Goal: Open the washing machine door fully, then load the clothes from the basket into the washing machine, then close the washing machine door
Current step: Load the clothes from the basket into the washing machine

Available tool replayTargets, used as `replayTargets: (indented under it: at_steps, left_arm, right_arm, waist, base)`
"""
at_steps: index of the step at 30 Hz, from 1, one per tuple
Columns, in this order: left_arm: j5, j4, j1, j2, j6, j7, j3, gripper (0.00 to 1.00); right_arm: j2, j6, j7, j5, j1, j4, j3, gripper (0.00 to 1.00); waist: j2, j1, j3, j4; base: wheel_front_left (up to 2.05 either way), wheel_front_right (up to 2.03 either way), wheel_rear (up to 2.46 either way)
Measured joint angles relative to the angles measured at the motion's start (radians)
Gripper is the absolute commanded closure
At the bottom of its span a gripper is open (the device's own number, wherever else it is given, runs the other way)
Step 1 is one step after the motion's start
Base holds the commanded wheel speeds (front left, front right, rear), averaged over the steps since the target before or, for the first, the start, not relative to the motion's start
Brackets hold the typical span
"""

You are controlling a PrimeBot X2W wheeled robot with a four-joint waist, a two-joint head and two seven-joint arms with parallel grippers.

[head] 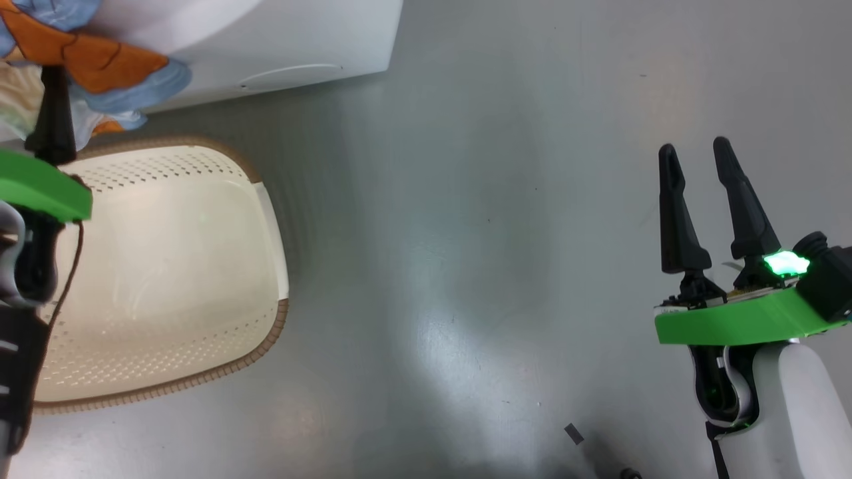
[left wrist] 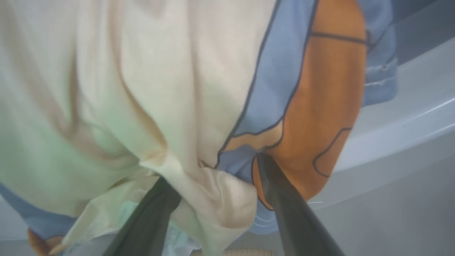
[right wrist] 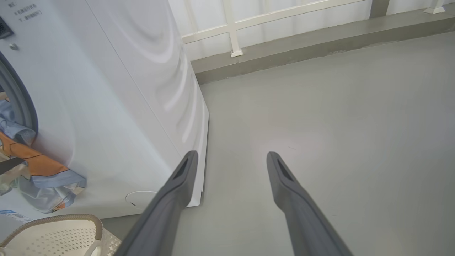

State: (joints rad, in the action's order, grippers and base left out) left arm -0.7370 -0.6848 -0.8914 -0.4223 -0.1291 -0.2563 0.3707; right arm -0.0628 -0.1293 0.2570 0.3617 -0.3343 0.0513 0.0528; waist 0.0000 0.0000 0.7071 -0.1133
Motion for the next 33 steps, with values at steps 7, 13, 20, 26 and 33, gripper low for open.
replayTargets:
  at_steps: [7, 13, 20, 26, 33]
  left_arm:
    - [-0.018, -0.009, -0.031, -0.002, 0.0, 0.0, -0.024, 0.55]
    - [-0.028, -0.017, -0.031, -0.002, 0.0, 0.001, -0.036, 1.0]
    - [-0.036, 0.013, -0.006, 0.02, 0.0, 0.01, -0.076, 1.0]
    - [-0.014, 0.124, 0.051, 0.048, 0.0, 0.008, -0.164, 1.0]
    - [0.038, 0.252, 0.079, 0.077, 0.0, 0.001, -0.259, 1.0]
  right_arm:
    - [0.002, 0.0, 0.0, 0.0, -0.009, -0.001, 0.012, 0.0]
    - [0.004, 0.0, 0.0, 0.0, -0.009, -0.003, 0.011, 0.0]
    - [0.005, 0.0, 0.0, 0.0, -0.009, -0.005, 0.003, 0.0]
    - [0.006, 0.0, 0.0, 0.0, -0.009, -0.005, -0.002, 0.0]
    - [0.006, 0.0, 0.0, 0.0, -0.009, -0.005, -0.008, 0.0]
  waist:
    - [0.0, 0.0, 0.006, -0.013]
    - [0.0, 0.0, 0.0, -0.021]
    - [0.0, 0.0, -0.007, -0.008]
    - [0.0, -0.0001, -0.019, 0.011]
    - [0.0, 0.0, -0.034, 0.031]
  base:
    - [0.0, 0.0, 0.0]
    - [0.0, 0.0, 0.0]
    - [0.0, 0.0, 0.0]
    - [0.0, 0.0, 0.0]
    - [0.0, 0.0, 0.0]
